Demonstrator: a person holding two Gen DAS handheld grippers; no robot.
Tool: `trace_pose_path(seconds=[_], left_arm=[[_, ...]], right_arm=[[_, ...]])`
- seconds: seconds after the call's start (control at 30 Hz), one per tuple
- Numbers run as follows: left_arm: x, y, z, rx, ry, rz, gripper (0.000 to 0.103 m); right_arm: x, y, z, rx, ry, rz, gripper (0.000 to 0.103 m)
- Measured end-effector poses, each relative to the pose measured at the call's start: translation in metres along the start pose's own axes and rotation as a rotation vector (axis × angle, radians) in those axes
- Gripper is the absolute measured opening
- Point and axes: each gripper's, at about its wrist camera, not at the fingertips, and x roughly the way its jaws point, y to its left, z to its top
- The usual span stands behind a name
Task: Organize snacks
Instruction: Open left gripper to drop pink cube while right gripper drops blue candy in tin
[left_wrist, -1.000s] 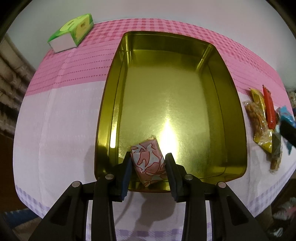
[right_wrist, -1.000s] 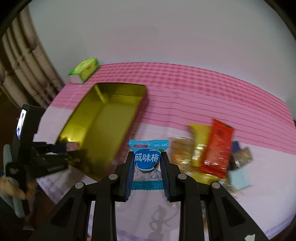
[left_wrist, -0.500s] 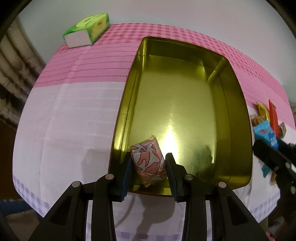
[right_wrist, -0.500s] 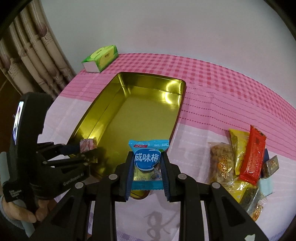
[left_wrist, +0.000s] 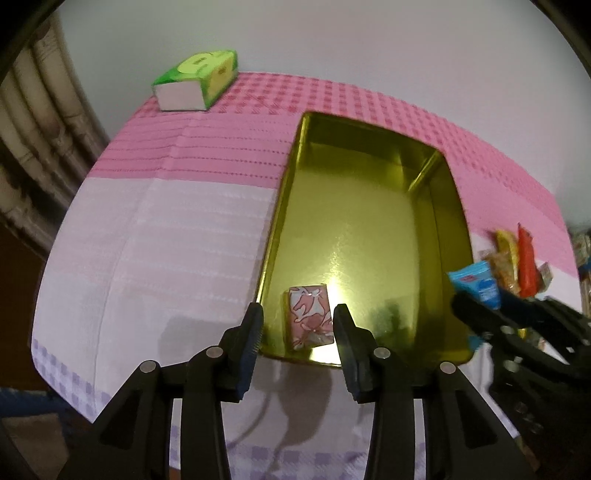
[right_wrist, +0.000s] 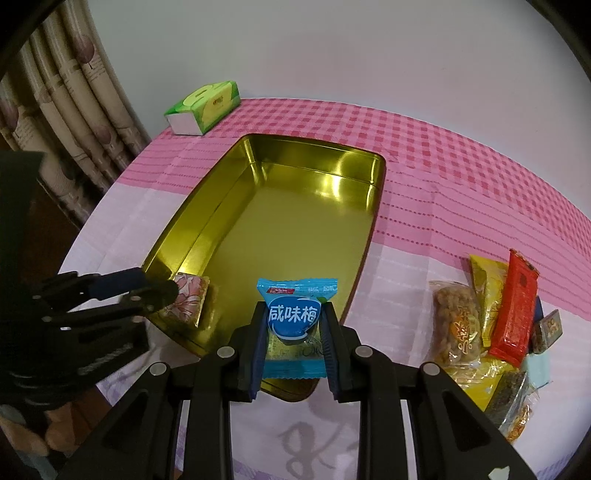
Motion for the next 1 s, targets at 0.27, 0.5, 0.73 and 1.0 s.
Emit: trace_pose_path(seconds=[0.27, 0.5, 0.73, 1.0], left_arm=[[-0.025, 0.014, -0.009, -0.01, -0.087, 0.096, 0.05], [-0.019, 0.028, -0.017, -0.031, -0.066, 0.137, 0.05], [-0.013, 0.046, -0.027, -0.081, -0.037, 0.144, 0.05], [-0.009, 0.058, -0.029, -0.11, -0.023, 0.182, 0.05]], right_arm=[[0.013, 0.013, 0.0, -0.024, 0.02, 0.001, 0.025], [0.025, 0.024, -0.002, -0.043, 0.044, -0.013, 0.025], [0.033, 0.025, 0.0, -0.044, 0.053, -0.029, 0.024], [0.042, 0.028, -0.003, -0.05, 0.075, -0.035, 0.024]])
